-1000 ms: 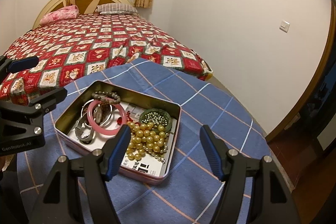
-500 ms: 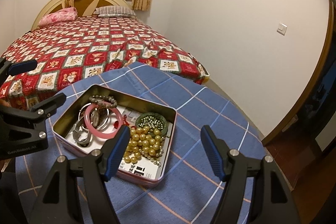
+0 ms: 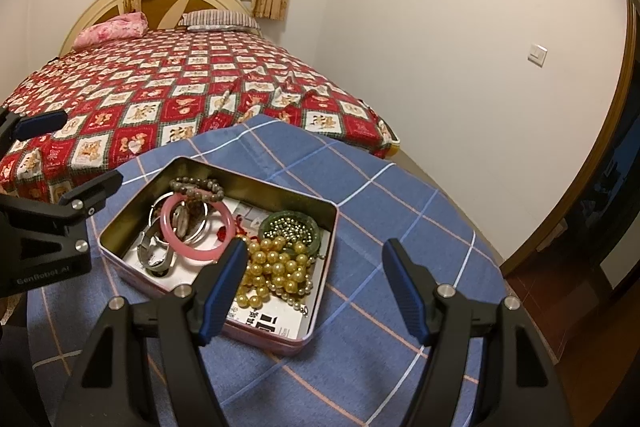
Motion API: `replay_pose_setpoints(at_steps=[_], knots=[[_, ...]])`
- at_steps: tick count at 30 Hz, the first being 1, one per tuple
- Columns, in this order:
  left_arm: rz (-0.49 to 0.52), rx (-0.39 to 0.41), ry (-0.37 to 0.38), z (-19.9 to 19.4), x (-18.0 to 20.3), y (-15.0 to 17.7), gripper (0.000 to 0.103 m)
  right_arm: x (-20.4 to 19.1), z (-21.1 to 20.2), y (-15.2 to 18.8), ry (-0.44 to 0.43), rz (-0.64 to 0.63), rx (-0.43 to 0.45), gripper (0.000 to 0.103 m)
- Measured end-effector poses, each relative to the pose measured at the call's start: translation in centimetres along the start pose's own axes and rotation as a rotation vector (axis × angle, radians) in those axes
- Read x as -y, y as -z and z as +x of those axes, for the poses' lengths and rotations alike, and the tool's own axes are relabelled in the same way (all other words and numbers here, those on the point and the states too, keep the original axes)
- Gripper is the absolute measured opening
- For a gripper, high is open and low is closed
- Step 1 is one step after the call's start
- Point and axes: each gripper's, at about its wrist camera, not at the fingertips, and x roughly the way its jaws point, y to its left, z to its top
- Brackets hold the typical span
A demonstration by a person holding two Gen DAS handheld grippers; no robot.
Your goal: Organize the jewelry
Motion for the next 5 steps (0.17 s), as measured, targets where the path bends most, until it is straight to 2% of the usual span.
replay_pose_setpoints(at_steps=[5], knots=[[0.007,0.011,0.003,-0.18,0.19,0.07,0.089,0.01,0.08,0.46,0.004,-0.002,-0.004,0.072]])
